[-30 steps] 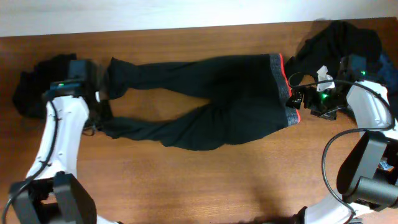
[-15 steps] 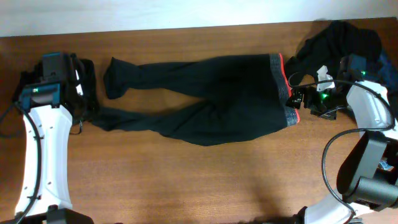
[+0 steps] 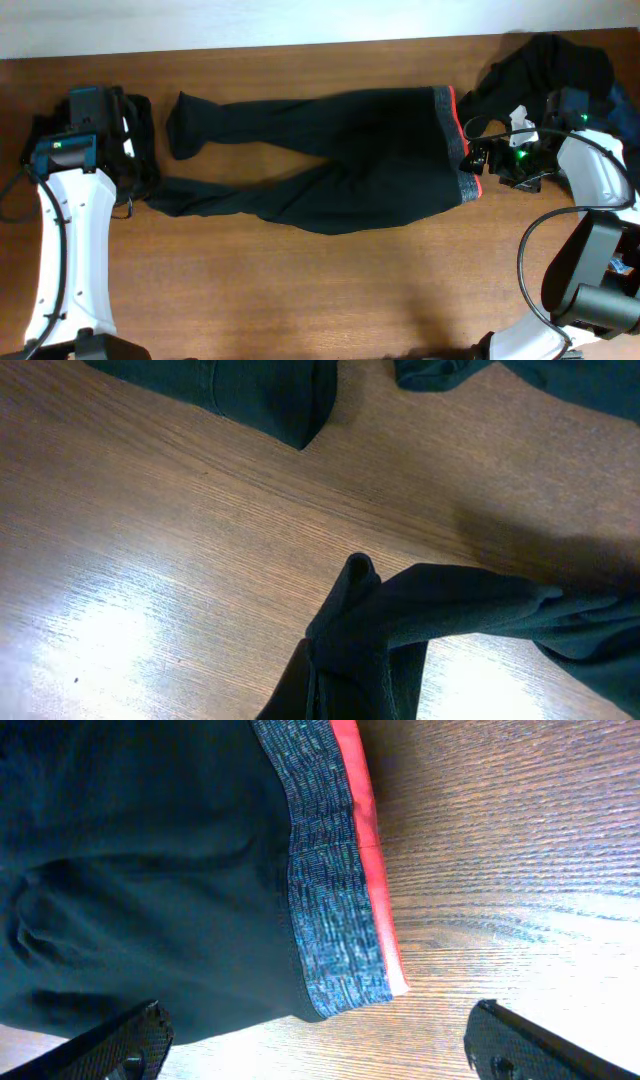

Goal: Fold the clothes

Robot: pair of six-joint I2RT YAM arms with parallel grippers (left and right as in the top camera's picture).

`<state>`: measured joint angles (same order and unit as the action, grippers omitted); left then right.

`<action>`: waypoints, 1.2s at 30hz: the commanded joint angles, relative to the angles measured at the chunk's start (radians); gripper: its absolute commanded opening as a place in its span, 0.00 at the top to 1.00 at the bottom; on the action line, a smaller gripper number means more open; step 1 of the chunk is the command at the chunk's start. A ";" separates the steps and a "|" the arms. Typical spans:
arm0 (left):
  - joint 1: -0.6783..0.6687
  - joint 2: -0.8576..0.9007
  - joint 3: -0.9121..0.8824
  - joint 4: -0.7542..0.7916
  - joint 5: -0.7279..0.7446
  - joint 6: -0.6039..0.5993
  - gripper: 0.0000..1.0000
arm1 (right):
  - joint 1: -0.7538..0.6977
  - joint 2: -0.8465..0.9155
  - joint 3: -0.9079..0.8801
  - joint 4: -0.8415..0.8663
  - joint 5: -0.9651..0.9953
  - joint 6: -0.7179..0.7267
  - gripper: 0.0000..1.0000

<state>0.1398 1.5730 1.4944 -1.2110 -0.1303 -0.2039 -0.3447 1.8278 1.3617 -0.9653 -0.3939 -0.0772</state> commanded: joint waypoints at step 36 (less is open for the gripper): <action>-0.043 0.232 0.012 -0.153 -0.368 -1.540 0.50 | -0.003 -0.015 0.018 -0.003 -0.018 0.007 0.01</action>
<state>0.0963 1.7992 1.4944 -1.3655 -0.4427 -1.6592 -0.3447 1.8278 1.3617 -0.9688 -0.3946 -0.0750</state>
